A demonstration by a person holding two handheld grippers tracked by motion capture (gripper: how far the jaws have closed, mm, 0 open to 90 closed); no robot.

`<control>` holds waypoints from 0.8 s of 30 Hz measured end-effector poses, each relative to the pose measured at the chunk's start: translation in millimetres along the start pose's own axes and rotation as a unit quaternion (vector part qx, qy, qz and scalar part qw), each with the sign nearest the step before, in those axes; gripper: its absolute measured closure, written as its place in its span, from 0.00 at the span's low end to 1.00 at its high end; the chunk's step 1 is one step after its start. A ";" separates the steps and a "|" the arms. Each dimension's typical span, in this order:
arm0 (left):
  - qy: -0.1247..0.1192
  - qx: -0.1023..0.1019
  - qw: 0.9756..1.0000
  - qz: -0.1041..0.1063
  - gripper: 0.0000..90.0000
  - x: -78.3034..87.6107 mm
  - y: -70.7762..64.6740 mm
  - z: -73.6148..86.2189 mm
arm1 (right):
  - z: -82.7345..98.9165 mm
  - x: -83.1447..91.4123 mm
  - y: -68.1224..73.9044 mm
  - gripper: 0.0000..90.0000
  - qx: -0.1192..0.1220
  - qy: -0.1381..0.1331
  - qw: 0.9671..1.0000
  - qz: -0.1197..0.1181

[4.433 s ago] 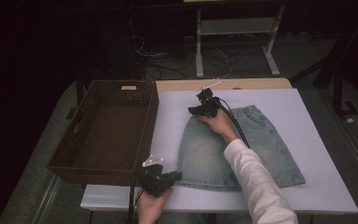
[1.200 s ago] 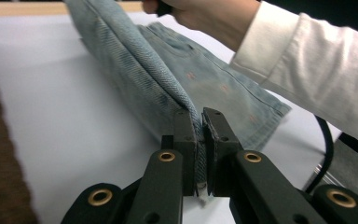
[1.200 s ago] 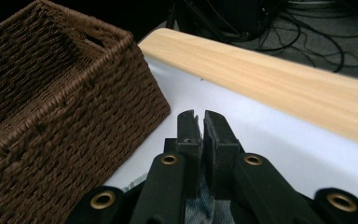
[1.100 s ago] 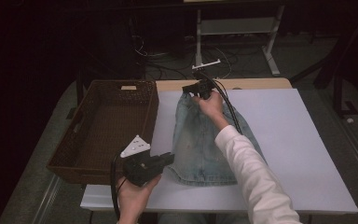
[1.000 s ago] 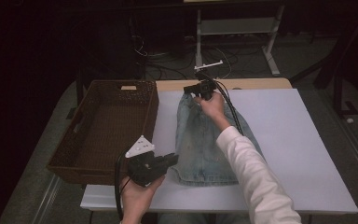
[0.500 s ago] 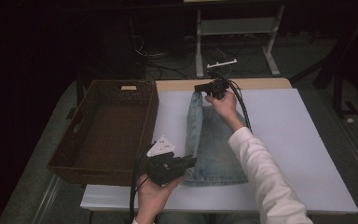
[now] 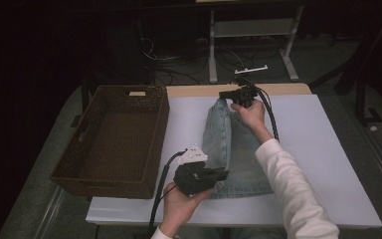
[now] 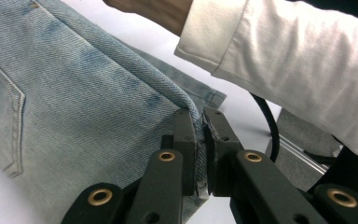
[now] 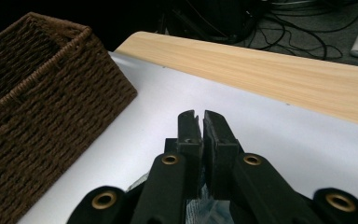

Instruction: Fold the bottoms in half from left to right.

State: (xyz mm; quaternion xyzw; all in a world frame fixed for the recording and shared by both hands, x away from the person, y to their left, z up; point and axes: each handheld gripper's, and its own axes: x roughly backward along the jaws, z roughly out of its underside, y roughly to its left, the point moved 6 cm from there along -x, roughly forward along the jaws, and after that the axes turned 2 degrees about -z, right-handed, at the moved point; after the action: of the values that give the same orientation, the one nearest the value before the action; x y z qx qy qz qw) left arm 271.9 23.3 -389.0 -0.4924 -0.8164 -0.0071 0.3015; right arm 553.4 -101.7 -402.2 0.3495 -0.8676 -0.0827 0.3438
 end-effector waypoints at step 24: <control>0.034 -0.020 0.998 0.043 0.93 -48.5 -17.5 -5.8 | 10.0 25.9 -29.0 0.95 -0.016 -0.004 1.000 0.013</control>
State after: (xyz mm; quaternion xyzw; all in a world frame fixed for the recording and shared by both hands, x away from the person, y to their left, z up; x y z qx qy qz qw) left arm 276.7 -26.2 -403.5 -0.5324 -0.7835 -0.0274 0.3193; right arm 549.4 -141.4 -406.9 0.3320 -0.8722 -0.0931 0.3469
